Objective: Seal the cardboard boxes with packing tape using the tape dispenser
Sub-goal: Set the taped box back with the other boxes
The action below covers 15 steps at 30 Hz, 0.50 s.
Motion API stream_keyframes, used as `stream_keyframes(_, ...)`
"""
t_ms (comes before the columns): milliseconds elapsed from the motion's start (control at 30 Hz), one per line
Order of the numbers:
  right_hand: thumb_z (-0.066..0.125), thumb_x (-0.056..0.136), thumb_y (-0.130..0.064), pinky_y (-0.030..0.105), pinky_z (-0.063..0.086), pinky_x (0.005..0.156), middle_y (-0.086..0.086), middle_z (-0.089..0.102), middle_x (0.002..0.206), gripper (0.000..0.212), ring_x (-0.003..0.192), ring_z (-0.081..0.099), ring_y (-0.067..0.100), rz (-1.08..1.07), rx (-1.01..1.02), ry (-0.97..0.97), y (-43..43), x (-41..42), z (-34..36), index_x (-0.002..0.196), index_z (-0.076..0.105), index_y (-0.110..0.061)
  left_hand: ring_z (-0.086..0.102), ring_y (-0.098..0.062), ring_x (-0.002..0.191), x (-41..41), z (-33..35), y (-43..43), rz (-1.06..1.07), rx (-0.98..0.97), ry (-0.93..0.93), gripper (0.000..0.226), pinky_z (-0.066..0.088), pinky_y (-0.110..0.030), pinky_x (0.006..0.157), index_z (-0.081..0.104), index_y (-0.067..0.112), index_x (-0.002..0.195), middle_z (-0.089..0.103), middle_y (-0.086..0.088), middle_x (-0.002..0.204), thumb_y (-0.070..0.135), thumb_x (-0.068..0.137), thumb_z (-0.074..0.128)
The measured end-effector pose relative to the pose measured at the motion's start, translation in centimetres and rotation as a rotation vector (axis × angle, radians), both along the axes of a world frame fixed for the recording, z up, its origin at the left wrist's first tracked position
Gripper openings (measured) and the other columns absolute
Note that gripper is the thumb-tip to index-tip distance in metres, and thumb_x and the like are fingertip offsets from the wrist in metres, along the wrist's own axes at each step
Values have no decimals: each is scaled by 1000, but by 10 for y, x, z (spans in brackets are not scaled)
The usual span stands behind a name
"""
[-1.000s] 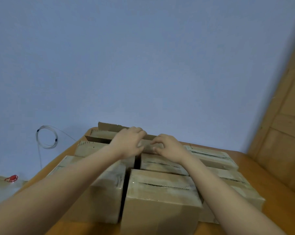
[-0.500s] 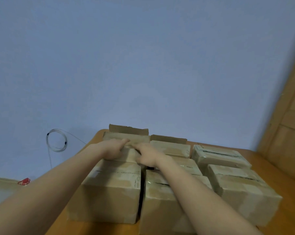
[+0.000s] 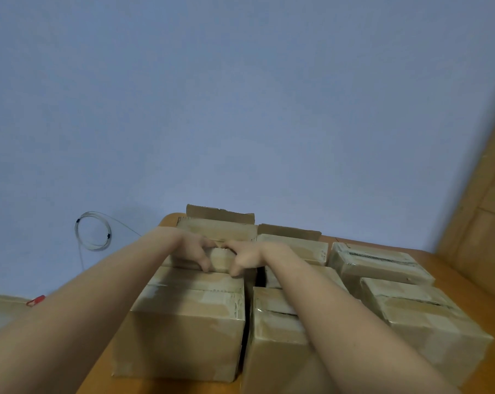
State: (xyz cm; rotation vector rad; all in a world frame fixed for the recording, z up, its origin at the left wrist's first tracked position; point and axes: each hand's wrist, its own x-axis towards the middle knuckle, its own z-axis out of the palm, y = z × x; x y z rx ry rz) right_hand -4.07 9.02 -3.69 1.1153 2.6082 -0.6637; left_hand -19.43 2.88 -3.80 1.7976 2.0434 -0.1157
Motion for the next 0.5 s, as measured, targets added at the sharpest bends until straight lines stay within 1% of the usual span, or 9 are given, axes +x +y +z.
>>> stream_keyframes(67, 64, 78, -14, 42, 45, 98, 7, 50, 124, 76, 113, 51, 26, 2, 10, -14, 4, -2, 1, 144, 26, -25, 22, -25, 144, -2, 0, 3, -1, -8, 5, 82, 21, -45, 116, 18, 31, 153, 21, -1, 157, 39, 86, 64)
stream_keyframes(133, 66, 72, -21, 45, 46, 98, 6, 51, 125, 82, 111, 52, 25, 17, 18, -18, 7, -5, 1, 144, 29, -29, 20, -27, 144, -5, -1, 7, -10, -8, 26, 85, 22, -48, 116, 15, 38, 152, 19, 0, 157, 44, 84, 65)
stream_keyframes(200, 66, 64, -32, 46, 46, 96, 3, 50, 127, 85, 113, 51, 24, 53, 90, -34, 9, -8, -2, 142, 35, -26, 19, -28, 144, -5, -2, 10, -22, -4, 74, 84, 22, -49, 115, 14, 41, 151, 18, 1, 155, 47, 84, 64)
stream_keyframes(233, 67, 64, -37, 47, 44, 98, 3, 46, 132, 85, 119, 45, 24, 71, 144, -50, 12, -10, -5, 142, 36, -25, 18, -27, 143, -5, -4, 12, -31, 6, 107, 84, 22, -48, 115, 14, 41, 151, 18, 1, 154, 48, 84, 63)
stream_keyframes(267, 68, 68, -40, 48, 40, 102, 3, 39, 138, 84, 127, 37, 24, 86, 197, -61, 15, -10, -8, 144, 34, -23, 16, -25, 143, -4, -7, 14, -37, 24, 134, 85, 22, -48, 115, 14, 40, 152, 18, 2, 153, 49, 84, 63)
stream_keyframes(333, 68, 76, -45, 48, 32, 108, 2, 29, 145, 84, 134, 24, 23, 97, 263, -48, 21, -10, -15, 146, 29, -22, 13, -22, 141, -4, -12, 16, -33, 68, 166, 89, 23, -47, 114, 16, 35, 153, 20, 4, 149, 51, 81, 64)
stream_keyframes(400, 69, 77, -50, 47, 27, 111, 4, 24, 147, 88, 136, 19, 23, 108, 314, -21, 23, -10, -20, 147, 26, -18, 11, -20, 140, -7, -18, 18, -29, 94, 197, 93, 22, -45, 114, 16, 29, 154, 20, 6, 147, 56, 79, 64)
stream_keyframes(500, 70, 75, -54, 44, 19, 112, 4, 21, 148, 94, 138, 16, 23, 111, 398, -7, 20, -12, -30, 145, 22, -14, 14, -21, 139, -8, -24, 19, -49, 155, 240, 94, 20, -42, 113, 16, 26, 153, 21, 3, 147, 61, 79, 61)
